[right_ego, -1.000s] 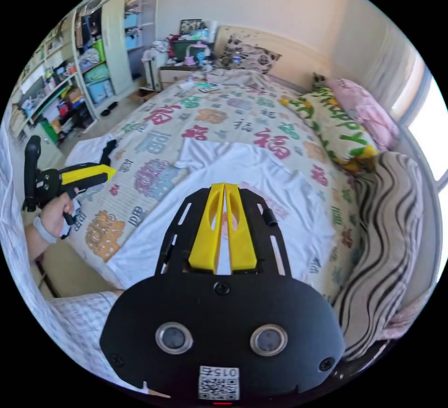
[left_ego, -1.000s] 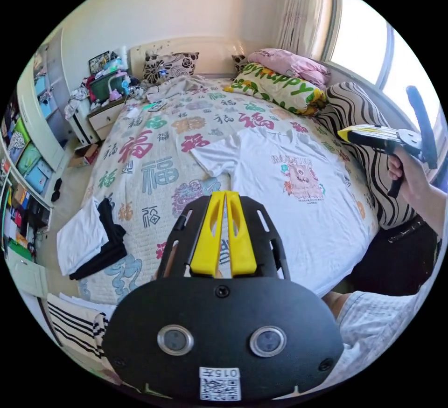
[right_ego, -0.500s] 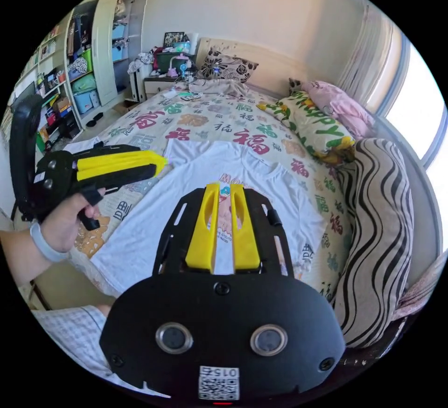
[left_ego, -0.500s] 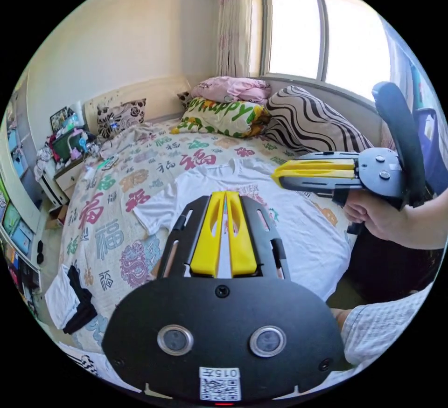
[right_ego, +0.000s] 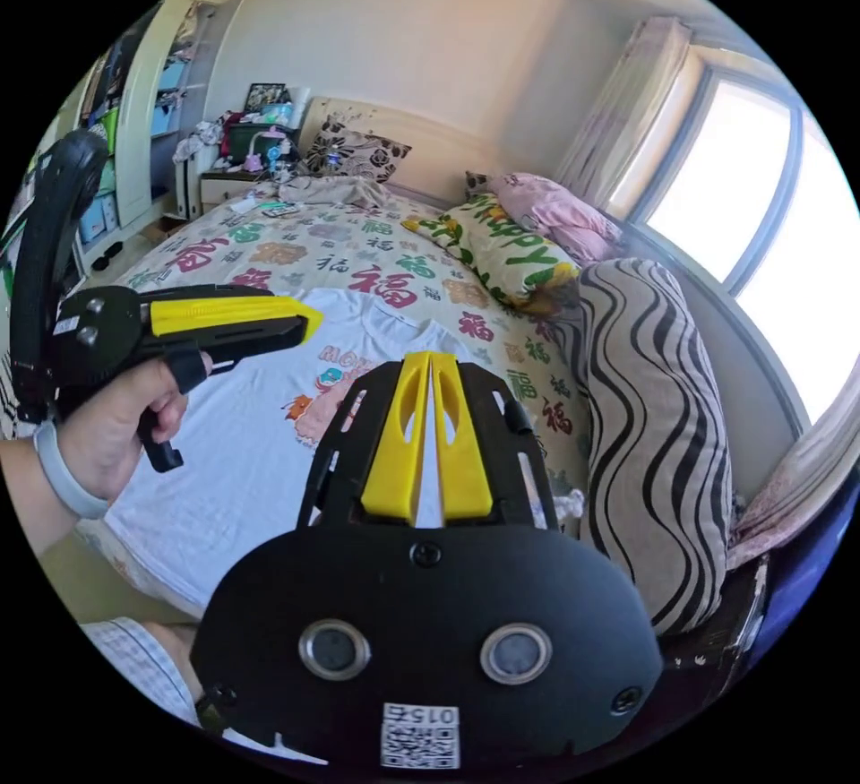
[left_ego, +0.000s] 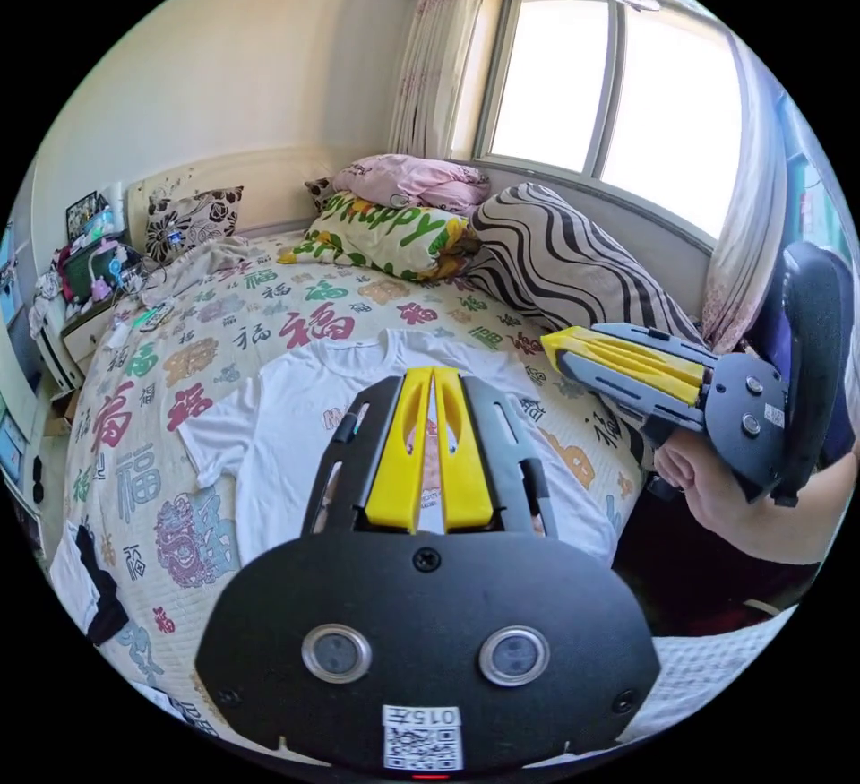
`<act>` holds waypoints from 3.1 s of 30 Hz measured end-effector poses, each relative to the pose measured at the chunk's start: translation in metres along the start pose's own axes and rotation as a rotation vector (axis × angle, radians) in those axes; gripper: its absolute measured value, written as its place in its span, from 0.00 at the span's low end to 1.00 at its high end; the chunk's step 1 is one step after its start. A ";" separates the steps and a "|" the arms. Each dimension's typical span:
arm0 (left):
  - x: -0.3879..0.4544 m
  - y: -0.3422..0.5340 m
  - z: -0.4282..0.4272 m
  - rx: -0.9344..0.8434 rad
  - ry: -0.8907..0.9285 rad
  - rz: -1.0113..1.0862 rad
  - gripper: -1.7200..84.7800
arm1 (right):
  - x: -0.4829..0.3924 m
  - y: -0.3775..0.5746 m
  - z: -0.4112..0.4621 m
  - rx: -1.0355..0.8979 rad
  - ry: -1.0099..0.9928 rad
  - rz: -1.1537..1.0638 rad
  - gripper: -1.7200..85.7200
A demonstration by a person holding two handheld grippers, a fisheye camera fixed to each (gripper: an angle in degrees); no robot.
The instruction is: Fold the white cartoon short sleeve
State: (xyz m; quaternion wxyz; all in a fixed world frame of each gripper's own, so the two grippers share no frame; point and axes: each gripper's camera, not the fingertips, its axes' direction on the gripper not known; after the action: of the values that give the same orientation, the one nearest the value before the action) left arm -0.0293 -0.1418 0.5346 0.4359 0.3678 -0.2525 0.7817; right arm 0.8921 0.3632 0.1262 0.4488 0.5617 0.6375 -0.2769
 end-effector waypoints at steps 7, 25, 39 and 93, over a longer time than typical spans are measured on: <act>0.053 -0.043 0.125 -0.060 0.087 0.148 0.05 | 0.107 0.044 0.049 -0.163 0.087 0.235 0.05; 0.195 -0.164 0.592 -0.600 0.262 0.348 0.09 | 0.348 0.129 0.269 -0.555 -0.166 0.570 0.10; 0.148 -0.163 0.709 -0.716 0.344 0.320 0.02 | 0.444 0.137 0.331 -0.580 -0.325 0.674 0.01; -0.251 -0.139 0.626 -0.557 0.378 -0.230 0.06 | 0.491 -0.016 0.429 -0.630 -0.535 0.399 0.01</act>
State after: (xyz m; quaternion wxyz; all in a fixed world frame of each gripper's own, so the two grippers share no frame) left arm 0.4014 -0.6460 0.7223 0.6436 0.1096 -0.3279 0.6828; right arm 1.0054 0.2212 -0.5002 0.7912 0.4183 0.4317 -0.1128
